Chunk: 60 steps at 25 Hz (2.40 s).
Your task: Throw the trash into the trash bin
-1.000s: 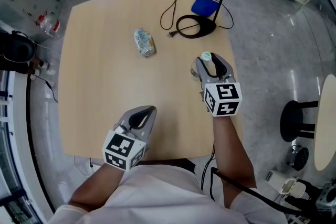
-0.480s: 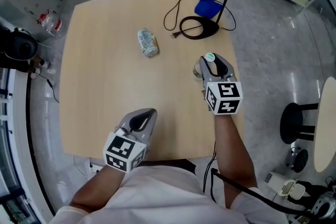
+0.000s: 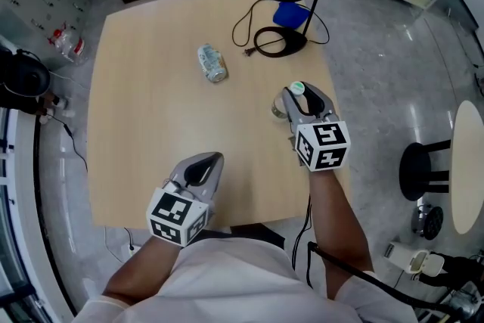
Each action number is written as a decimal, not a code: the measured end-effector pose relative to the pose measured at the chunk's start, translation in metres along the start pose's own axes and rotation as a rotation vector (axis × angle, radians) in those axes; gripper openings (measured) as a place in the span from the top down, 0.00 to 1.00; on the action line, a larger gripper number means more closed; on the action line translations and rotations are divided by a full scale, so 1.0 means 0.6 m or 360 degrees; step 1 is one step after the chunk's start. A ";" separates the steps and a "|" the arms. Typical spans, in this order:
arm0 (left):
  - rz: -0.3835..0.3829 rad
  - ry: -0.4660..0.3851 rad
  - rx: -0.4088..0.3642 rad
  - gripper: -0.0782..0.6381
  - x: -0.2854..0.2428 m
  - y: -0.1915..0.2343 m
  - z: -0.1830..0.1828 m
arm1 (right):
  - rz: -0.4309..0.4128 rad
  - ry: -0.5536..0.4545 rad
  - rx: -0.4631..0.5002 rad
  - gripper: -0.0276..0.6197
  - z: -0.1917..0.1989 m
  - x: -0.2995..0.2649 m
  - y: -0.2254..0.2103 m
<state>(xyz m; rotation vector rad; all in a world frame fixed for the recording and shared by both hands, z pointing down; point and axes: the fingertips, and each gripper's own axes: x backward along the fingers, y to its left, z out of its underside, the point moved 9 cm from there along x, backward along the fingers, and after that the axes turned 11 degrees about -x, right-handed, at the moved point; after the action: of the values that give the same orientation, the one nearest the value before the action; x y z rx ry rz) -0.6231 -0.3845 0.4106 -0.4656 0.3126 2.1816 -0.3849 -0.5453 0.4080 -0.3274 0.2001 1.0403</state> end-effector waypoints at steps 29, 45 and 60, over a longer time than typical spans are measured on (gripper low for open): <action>0.0395 -0.0284 -0.0265 0.88 0.224 -0.080 0.023 | 0.0236 -0.0176 -0.0170 0.71 0.080 0.421 0.306; 0.0835 -0.0284 -0.0306 0.88 0.250 -0.224 0.060 | 0.0645 -0.0196 -0.0332 0.71 0.178 0.661 0.400; 0.1151 -0.0237 -0.0431 0.88 0.188 -0.435 0.038 | 0.0943 -0.0339 -0.0383 0.71 0.222 0.859 0.320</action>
<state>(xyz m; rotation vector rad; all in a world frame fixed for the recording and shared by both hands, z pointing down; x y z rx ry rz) -0.4830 -0.1400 0.3667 -0.3648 0.1045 2.9700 -0.2961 0.0093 0.3374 -0.3813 -0.0281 1.6825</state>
